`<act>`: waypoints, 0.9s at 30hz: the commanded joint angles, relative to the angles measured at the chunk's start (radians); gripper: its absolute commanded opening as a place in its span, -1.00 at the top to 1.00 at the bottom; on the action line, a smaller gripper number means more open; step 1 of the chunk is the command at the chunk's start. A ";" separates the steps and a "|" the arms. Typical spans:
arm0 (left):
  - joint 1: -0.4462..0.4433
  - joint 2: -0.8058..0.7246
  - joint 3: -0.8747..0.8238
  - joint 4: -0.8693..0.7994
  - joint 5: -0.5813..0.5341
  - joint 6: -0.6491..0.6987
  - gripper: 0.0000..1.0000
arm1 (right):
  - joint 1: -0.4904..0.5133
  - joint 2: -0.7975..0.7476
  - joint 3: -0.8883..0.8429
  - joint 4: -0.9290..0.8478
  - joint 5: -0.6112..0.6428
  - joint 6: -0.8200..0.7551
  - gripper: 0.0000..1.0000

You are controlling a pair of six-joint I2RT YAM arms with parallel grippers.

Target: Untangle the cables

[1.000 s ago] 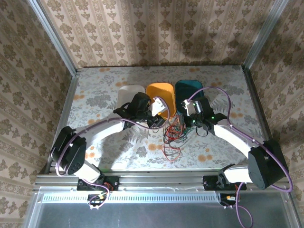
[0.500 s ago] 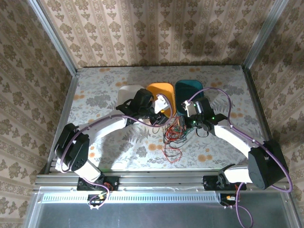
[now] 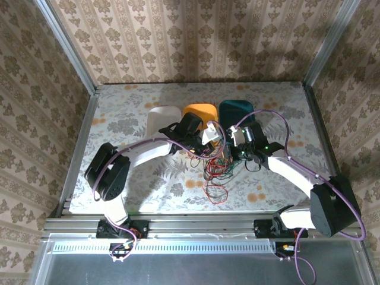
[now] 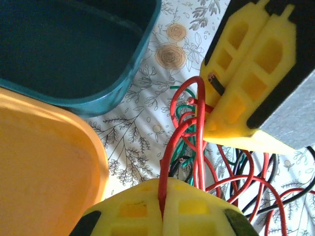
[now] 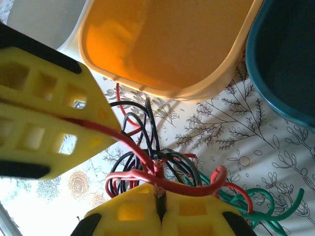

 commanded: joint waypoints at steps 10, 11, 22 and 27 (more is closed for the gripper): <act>-0.009 -0.143 -0.048 0.125 -0.016 -0.080 1.00 | 0.023 0.003 -0.008 -0.116 0.063 0.047 -0.55; -0.008 -0.160 -0.057 0.135 -0.016 -0.088 1.00 | 0.033 0.016 -0.002 -0.124 0.072 0.042 -0.56; -0.006 -0.316 -0.043 0.136 -0.039 -0.126 1.00 | 0.057 0.121 0.027 -0.139 0.091 0.057 -0.58; -0.001 -0.402 -0.009 0.122 -0.052 -0.142 1.00 | 0.054 0.131 0.024 -0.143 0.113 0.058 -0.58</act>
